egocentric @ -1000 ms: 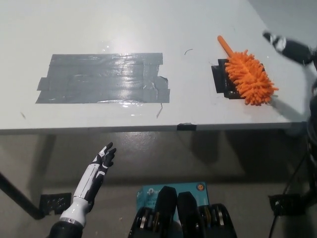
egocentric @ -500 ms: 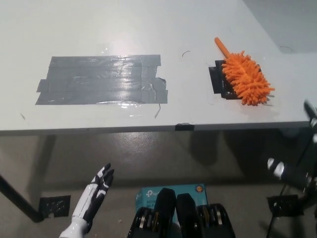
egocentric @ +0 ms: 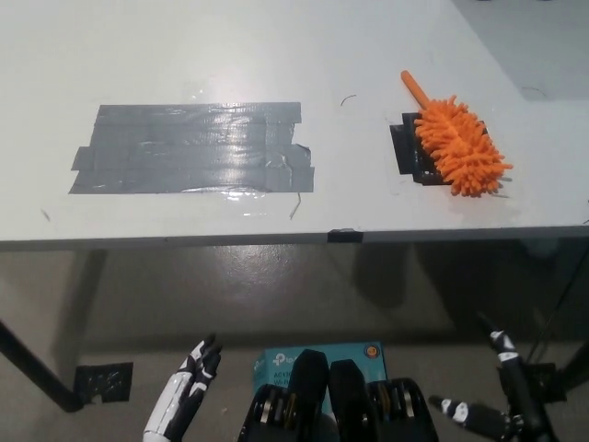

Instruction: A person hands an oraange duster to the robot and the robot grabs it with its right hand and places it on the black marked spot infron tof it on the desk

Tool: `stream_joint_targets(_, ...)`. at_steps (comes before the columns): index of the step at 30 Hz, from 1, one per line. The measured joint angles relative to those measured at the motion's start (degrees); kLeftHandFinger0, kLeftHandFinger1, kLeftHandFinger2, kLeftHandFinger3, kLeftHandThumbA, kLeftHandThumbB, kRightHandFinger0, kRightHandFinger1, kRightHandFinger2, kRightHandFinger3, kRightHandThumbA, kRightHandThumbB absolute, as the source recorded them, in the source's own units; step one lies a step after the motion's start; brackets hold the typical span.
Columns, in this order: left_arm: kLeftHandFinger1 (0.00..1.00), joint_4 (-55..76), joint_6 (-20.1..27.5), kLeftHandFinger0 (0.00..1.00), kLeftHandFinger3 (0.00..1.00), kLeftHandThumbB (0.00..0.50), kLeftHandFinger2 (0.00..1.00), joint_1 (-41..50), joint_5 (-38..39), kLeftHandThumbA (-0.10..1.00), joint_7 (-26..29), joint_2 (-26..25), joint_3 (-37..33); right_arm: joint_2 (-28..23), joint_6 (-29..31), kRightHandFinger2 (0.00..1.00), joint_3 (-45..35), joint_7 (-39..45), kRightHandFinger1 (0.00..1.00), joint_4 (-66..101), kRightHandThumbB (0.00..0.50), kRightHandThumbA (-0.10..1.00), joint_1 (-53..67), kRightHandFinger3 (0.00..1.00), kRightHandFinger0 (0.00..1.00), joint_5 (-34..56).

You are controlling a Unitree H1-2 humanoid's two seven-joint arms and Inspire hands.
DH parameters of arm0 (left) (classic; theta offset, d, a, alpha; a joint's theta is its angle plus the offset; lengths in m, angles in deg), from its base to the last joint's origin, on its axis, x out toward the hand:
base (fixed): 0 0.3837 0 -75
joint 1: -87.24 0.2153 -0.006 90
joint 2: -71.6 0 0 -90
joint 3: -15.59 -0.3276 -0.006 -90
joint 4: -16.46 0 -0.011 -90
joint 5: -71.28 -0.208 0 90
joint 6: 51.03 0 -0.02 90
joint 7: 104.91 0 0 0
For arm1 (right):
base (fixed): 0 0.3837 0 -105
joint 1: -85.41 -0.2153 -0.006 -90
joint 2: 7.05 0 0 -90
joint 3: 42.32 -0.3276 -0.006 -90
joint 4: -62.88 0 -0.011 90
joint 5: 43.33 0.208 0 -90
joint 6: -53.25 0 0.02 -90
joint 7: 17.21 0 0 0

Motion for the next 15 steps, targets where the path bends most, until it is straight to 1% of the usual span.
stream_joint_targets(1,1.00,0.0,0.0,1.00,1.00,0.163,1.00,-0.1,0.0,0.92,0.0,0.0,0.0,-0.2,0.0,1.00,0.6,0.5,1.00,0.0,0.333,1.00,-0.1,1.00,1.00,-0.3)
stream_joint_targets(2,1.00,0.0,0.0,1.00,1.00,0.159,1.00,-0.1,0.0,0.92,0.0,0.0,0.0,-0.2,0.0,1.00,0.6,0.5,1.00,0.0,0.340,1.00,-0.1,1.00,1.00,-0.3)
stream_joint_targets(3,1.00,0.0,0.0,1.00,1.00,0.160,1.00,-0.2,0.0,0.92,0.0,0.0,0.0,-0.3,0.0,1.00,1.2,0.9,1.00,0.0,0.349,1.00,-0.1,1.00,1.00,-0.6)
stream_joint_targets(6,1.00,0.0,0.1,1.00,1.00,0.161,1.00,-0.5,0.0,0.92,0.0,0.0,0.0,-1.0,-0.2,1.00,2.5,2.4,1.00,0.3,0.346,1.00,-0.2,1.00,1.00,-1.6)
stream_joint_targets(7,1.00,0.0,0.1,1.00,1.00,0.169,1.00,-0.5,0.0,0.92,0.0,0.0,0.0,-1.0,-0.2,1.00,2.5,2.4,1.00,0.3,0.351,1.00,-0.2,1.00,1.00,-1.6)
stream_joint_targets(8,1.00,0.0,0.1,1.00,1.00,0.169,1.00,-0.5,0.0,0.92,0.0,0.0,0.0,-1.1,-0.3,1.00,2.7,2.6,1.00,0.4,0.334,1.00,-0.2,1.00,1.00,-1.8)
stream_joint_targets(10,1.00,0.0,0.1,1.00,1.00,0.167,1.00,-0.8,0.0,0.92,0.0,-0.1,0.0,-1.5,-0.3,1.00,3.0,3.3,1.00,0.7,0.327,1.00,-0.2,1.00,1.00,-2.2)
stream_joint_targets(12,1.00,0.0,0.2,1.00,1.00,0.158,1.00,-0.8,0.0,0.92,0.0,-0.1,0.0,-1.8,-0.4,1.00,3.1,3.7,1.00,1.0,0.330,1.00,-0.3,1.00,1.00,-2.5)
stream_joint_targets(15,1.00,0.2,0.2,1.00,1.00,0.158,1.00,-0.8,0.0,0.91,0.0,-0.1,0.0,-1.9,-0.4,1.00,3.1,4.1,1.00,1.6,0.326,1.00,-0.3,1.00,1.00,-2.8)
